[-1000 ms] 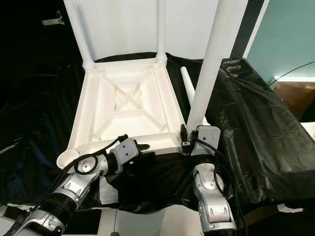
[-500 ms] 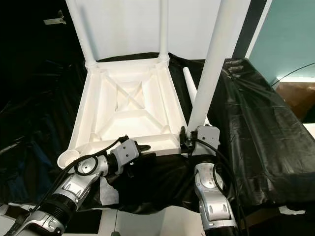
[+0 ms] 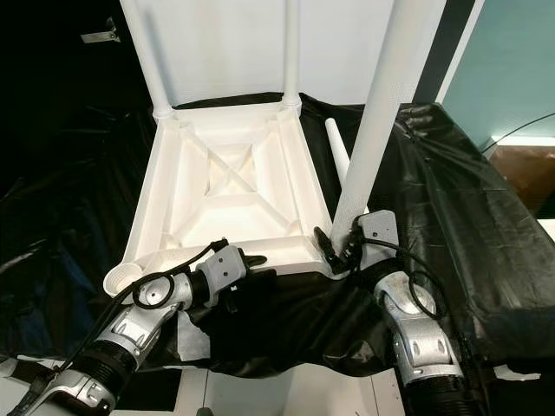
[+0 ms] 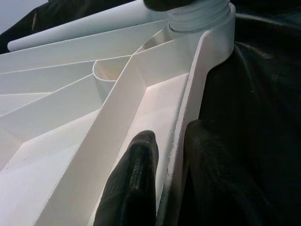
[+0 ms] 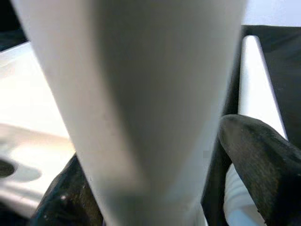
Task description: Building children table
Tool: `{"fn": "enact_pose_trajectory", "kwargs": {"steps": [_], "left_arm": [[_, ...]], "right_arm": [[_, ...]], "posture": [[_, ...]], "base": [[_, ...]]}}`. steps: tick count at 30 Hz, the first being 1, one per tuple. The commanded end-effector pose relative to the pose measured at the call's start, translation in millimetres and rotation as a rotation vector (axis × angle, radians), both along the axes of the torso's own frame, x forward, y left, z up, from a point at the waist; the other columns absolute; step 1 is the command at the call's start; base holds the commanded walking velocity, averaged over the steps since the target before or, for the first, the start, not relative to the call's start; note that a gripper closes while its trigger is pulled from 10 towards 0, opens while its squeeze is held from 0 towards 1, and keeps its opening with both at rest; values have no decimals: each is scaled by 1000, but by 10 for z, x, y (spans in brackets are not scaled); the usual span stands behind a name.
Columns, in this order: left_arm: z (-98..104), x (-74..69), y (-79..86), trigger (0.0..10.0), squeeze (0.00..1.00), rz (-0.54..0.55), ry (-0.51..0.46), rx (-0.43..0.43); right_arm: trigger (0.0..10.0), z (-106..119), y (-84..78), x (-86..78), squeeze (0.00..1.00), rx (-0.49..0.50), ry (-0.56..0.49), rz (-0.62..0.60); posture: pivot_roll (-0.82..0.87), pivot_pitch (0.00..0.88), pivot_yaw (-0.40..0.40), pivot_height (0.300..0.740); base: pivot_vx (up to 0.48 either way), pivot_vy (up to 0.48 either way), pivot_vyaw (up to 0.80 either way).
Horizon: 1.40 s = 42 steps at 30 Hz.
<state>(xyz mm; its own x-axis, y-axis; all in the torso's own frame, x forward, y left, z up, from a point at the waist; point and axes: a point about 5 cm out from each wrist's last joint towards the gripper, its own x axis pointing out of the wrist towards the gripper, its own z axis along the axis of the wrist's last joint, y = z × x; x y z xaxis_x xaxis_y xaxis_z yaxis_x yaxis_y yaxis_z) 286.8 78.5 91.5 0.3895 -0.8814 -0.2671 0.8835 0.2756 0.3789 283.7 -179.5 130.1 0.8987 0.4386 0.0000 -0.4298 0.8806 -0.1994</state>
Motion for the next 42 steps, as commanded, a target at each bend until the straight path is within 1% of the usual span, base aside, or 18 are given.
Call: {"fn": "enact_pose_trajectory", "kwargs": {"steps": [1, 4, 6, 7, 15, 24, 27, 28, 29, 30, 31, 33, 34, 35, 37, 39, 40, 42], "left_arm": [[-214, -102, 33, 10000, 0, -29, 87, 74], [-215, -106, 43, 10000, 0, -29, 87, 75], [-215, -105, 49, 10000, 0, -27, 86, 76], [-214, -103, 55, 10000, 0, -26, 86, 76], [-210, -99, 76, 10000, 0, -23, 83, 80], [-216, -107, 95, 10000, 0, -26, 85, 87], [-213, -103, 103, 10000, 0, -26, 84, 90], [-212, -102, 106, 10000, 0, -26, 83, 90], [-212, -102, 106, 10000, 0, -26, 83, 90], [-212, -101, 107, 10000, 0, -26, 83, 90], [-212, -101, 107, 10000, 0, -26, 83, 90], [-214, -104, 108, 10000, 0, -26, 83, 90], [-215, -107, 106, 10000, 0, -26, 83, 89], [-216, -108, 104, 10000, 0, -27, 83, 89], [-216, -108, 102, 10000, 0, -27, 83, 89], [-216, -113, 93, 10000, 0, -27, 84, 86], [-216, -113, 93, 10000, 0, -27, 84, 86], [-219, -122, 85, 10000, 0, -29, 86, 84]], "right_arm": [[10000, -11, -29, 8, 0, 7, 18, 17], [10000, 47, -43, 36, 0, -33, 24, 130], [10000, 58, -54, 56, 0, -45, 34, 152], [0, 71, -52, 57, 0, -50, 38, 185], [0, 59, -79, 51, 0, -51, 91, 285], [0, -11, -143, 107, 0, 41, 122, 218], [0, -67, -47, 66, 0, 102, 118, 178], [0, -105, 21, 37, 0, 134, 106, 125], [0, -105, 21, 37, 0, 134, 106, 125], [0, -138, 71, 17, 0, 174, 94, 43], [0, -138, 71, 17, 0, 174, 94, 43], [0, -181, 109, -10, 0, 207, 71, -97], [0, -209, 96, -39, 0, 219, 30, -266], [0, -226, 81, -56, 0, 242, 18, -351], [0, -237, 69, -66, 0, 259, 13, -398], [0, -314, -11, -94, 0, 279, 18, -560], [0, -314, -11, -94, 0, 279, 18, -560], [0, -384, -26, -127, 0, 290, 35, -645]], "posture": [[-28, 13, -3, 740], [-23, 13, -3, 740], [-19, 12, -3, 740], [-14, 11, -3, 740], [-7, 10, 1, 740], [-5, 10, 3, 740], [-6, 9, 2, 740], [-3, 6, 0, 740], [-3, 6, 0, 740], [-3, 6, 0, 740], [-3, 6, 0, 740], [-1, 4, -1, 740], [-1, 3, -2, 740], [-1, 3, -2, 740], [-1, 3, -2, 740], [6, 11, -1, 740], [6, 11, -1, 740], [6, 11, -1, 740]], "base": [[0, 0, 0], [0, 0, 0], [0, 0, 0], [0, 0, 0], [0, 0, 0], [0, 0, 0], [0, 0, 0], [0, 0, 0], [0, 0, 0], [0, 0, 0], [0, 0, 0], [0, 0, 0], [0, 0, 0], [0, 0, 0], [0, 0, 0], [0, 0, 0], [0, 0, 0], [0, 0, 0]]}}
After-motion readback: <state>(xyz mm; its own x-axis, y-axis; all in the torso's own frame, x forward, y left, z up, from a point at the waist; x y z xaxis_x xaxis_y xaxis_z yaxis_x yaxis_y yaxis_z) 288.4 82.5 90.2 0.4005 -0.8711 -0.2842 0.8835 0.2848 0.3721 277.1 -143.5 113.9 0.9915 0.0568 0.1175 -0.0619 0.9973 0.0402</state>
